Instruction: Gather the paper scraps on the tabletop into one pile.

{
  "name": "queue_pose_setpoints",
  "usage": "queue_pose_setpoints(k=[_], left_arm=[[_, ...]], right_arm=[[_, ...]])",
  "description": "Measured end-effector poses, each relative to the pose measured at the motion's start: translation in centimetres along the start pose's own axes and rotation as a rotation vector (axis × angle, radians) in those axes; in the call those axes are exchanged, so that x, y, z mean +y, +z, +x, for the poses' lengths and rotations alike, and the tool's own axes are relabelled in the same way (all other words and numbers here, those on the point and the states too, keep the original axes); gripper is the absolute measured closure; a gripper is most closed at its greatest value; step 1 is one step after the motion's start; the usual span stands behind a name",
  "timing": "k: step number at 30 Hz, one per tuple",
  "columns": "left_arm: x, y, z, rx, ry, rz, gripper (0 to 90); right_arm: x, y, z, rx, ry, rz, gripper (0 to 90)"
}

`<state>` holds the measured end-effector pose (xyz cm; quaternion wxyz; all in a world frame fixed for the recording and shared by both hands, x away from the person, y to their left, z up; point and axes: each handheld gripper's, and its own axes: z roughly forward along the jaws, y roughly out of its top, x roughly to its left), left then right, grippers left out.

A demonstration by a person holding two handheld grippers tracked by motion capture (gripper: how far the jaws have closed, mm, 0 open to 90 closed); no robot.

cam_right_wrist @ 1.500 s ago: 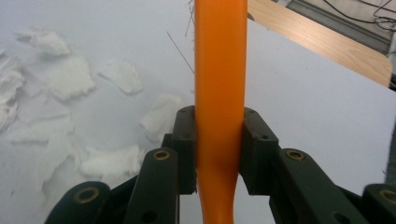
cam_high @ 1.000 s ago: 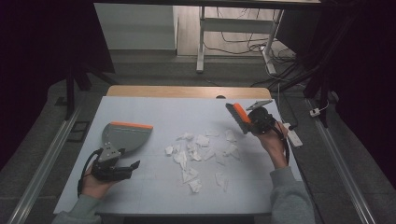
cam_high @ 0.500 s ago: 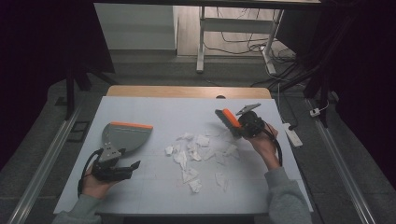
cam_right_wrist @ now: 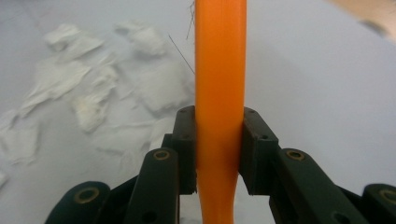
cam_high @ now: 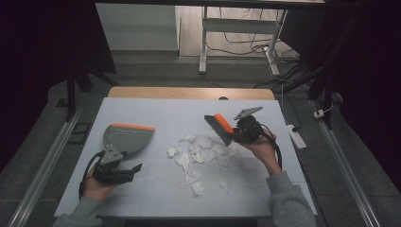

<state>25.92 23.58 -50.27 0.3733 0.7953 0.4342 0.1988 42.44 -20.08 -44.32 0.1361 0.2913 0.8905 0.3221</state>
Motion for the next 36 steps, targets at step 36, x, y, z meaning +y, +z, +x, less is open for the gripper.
queue_pose_setpoints(k=[36], left_arm=[[0.2, -0.1, 0.0, -0.016, 0.000, -0.014, 25.7]], right_arm=[[5.8, 6.6, 0.8, -0.072, -0.228, 0.294, 70.2]])
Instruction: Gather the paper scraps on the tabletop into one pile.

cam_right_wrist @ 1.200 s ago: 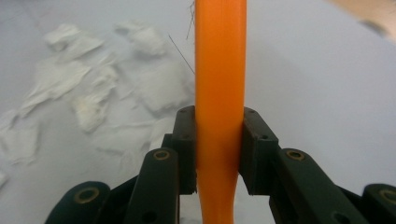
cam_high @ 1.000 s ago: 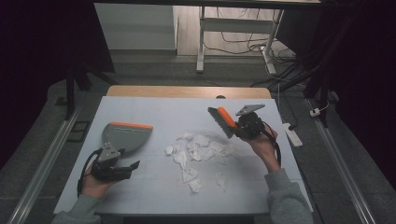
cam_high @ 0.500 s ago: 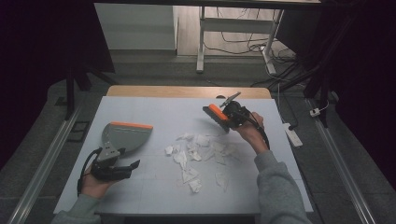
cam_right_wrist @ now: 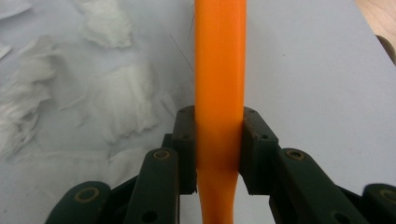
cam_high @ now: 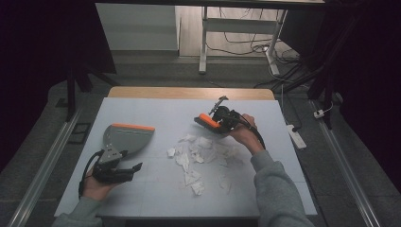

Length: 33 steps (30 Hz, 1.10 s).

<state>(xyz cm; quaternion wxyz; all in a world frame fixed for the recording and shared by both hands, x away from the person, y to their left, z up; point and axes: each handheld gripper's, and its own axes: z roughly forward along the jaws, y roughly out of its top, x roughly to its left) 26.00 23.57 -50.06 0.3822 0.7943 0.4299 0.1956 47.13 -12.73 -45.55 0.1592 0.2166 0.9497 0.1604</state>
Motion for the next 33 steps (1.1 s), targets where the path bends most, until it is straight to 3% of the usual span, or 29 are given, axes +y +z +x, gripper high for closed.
queue_pose_setpoints(k=[9, 12, 17, 20, 23, 28, 33], left_arm=[[0.0, 0.0, -0.1, -0.002, -0.001, 0.001, 25.9], [0.0, 0.0, -0.1, -0.003, 0.000, 0.001, 25.9], [0.0, 0.0, 0.0, -0.002, -0.004, -0.002, 26.0], [0.0, 0.0, 0.1, -0.002, -0.006, -0.002, 26.0], [0.0, 0.0, 0.0, -0.003, -0.004, -0.001, 26.1], [0.0, 0.1, 0.1, -0.006, -0.002, 0.000, 26.1], [-0.2, 0.2, 0.2, -0.010, -0.007, 0.001, 26.3]], right_arm=[[-1.7, -1.9, 3.5, 0.077, -0.093, -0.033, 70.2], [-1.9, -3.3, 4.0, 0.106, -0.078, -0.079, 70.2], [-0.9, -4.8, 3.1, 0.049, -0.032, -0.165, 70.2], [0.5, -4.2, 2.6, 0.019, -0.030, -0.157, 70.2], [2.1, -2.5, 2.0, 0.008, -0.029, -0.131, 70.1], [4.6, 0.5, 1.7, -0.036, -0.097, -0.055, 70.1], [5.6, 1.7, 2.1, -0.002, -0.125, -0.030, 70.2]])
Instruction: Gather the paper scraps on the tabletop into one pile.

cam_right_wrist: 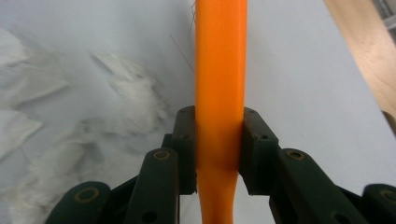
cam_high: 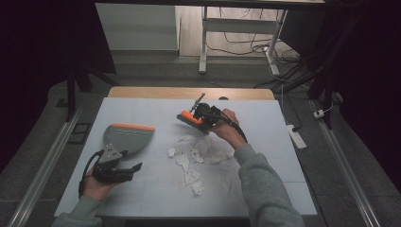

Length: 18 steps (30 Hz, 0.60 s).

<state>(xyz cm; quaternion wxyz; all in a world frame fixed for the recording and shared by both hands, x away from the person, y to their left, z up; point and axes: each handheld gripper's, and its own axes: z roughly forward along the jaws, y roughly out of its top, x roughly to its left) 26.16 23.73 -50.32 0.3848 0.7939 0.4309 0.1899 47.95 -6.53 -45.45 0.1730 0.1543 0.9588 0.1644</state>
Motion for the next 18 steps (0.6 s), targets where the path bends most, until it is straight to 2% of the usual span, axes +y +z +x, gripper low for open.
queue_pose_setpoints(k=[4, 6, 11, 15, 18], left_arm=[[0.0, 0.0, 0.0, 0.001, 0.003, 0.003, 26.4], [-0.1, -0.1, 0.0, 0.004, -0.002, 0.000, 26.4], [-0.1, -0.1, 0.1, 0.006, -0.004, 0.000, 26.4], [-0.1, 0.0, 0.0, 0.007, 0.000, 0.006, 26.4], [-0.1, 0.0, 0.0, 0.009, -0.001, 0.006, 26.4]], right_arm=[[0.3, 0.1, 1.4, 0.027, -0.052, 0.034, 70.2], [0.2, -0.1, 2.0, 0.001, -0.090, 0.053, 70.3], [-0.7, -1.2, 3.7, 0.048, -0.151, 0.068, 70.3], [-1.8, -2.7, 5.0, 0.092, -0.202, 0.058, 70.2], [-2.3, -4.1, 5.2, 0.083, -0.188, 0.012, 70.2]])
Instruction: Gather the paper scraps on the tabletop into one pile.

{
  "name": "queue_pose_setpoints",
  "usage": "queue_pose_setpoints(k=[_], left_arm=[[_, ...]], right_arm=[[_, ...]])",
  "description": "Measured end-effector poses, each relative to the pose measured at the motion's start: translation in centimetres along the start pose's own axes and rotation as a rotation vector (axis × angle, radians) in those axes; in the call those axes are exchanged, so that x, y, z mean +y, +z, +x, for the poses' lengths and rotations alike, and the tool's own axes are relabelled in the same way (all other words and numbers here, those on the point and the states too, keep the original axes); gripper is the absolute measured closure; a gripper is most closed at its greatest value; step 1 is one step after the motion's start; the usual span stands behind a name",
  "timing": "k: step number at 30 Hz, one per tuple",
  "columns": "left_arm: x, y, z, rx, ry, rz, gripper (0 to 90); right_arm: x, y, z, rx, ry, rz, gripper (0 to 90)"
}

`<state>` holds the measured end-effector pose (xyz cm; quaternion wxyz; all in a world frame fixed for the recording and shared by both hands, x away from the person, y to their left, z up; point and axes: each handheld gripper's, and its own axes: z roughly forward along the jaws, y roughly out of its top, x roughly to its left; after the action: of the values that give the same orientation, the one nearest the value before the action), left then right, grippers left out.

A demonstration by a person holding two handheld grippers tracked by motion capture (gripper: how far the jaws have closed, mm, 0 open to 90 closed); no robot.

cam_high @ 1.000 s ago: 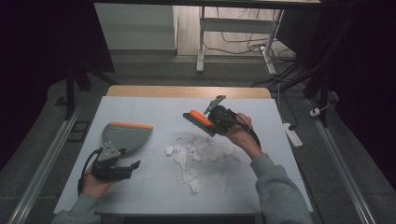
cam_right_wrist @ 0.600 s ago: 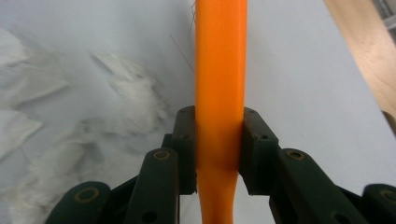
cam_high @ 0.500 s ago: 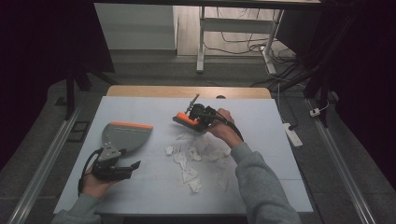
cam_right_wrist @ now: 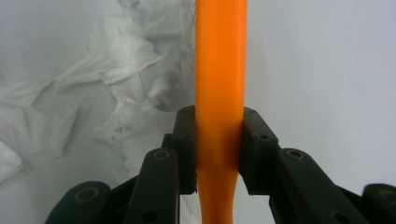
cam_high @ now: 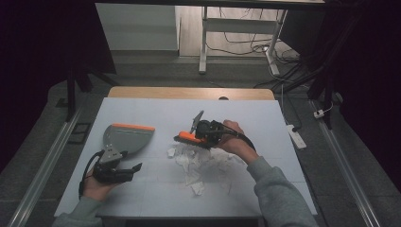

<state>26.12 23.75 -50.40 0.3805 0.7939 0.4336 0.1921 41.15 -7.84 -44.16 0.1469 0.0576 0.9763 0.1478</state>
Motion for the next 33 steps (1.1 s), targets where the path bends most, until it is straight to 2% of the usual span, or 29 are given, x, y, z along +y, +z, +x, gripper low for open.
queue_pose_setpoints(k=[1, 5, 8, 9, 11, 18, 23, 26, 30, 31, 33], left_arm=[[0.0, 0.0, 0.0, 0.001, -0.002, -0.002, 26.4], [-0.1, -0.2, 0.2, 0.008, -0.010, -0.008, 26.4], [-0.1, -0.3, 0.3, 0.014, -0.012, -0.010, 26.4], [-0.1, -0.3, 0.3, 0.015, -0.013, -0.009, 26.4], [-0.1, -0.3, 0.3, 0.016, -0.014, -0.010, 26.4], [-0.2, -0.4, 0.5, 0.021, -0.020, -0.011, 26.4], [-0.3, -0.5, 0.5, 0.024, -0.022, -0.011, 26.4], [-0.3, -0.5, 0.6, 0.025, -0.023, -0.015, 26.4], [-0.4, -0.6, 0.7, 0.024, -0.023, -0.014, 26.5], [-0.4, -0.6, 0.7, 0.024, -0.023, -0.014, 26.5], [-0.4, -0.6, 0.7, 0.024, -0.024, -0.014, 26.5]], right_arm=[[-0.1, -0.6, -0.1, -0.016, 0.012, -0.016, 70.2], [-0.8, -2.7, -1.0, -0.079, 0.116, -0.149, 70.2], [-1.1, -3.4, -1.2, -0.079, 0.192, -0.217, 70.2], [-1.1, -3.5, -1.1, -0.067, 0.218, -0.231, 70.2], [-0.9, -3.2, -0.7, -0.045, 0.230, -0.268, 70.1], [1.7, -0.9, 1.6, 0.111, 0.323, -0.368, 70.2], [3.7, 1.1, 2.2, 0.148, 0.331, -0.380, 70.1], [4.4, 1.6, 2.5, 0.152, 0.332, -0.382, 70.1], [4.7, 1.9, 2.8, 0.162, 0.377, -0.394, 70.1], [4.7, 2.0, 3.0, 0.178, 0.407, -0.402, 70.1], [4.8, 2.3, 3.6, 0.207, 0.414, -0.410, 70.1]])
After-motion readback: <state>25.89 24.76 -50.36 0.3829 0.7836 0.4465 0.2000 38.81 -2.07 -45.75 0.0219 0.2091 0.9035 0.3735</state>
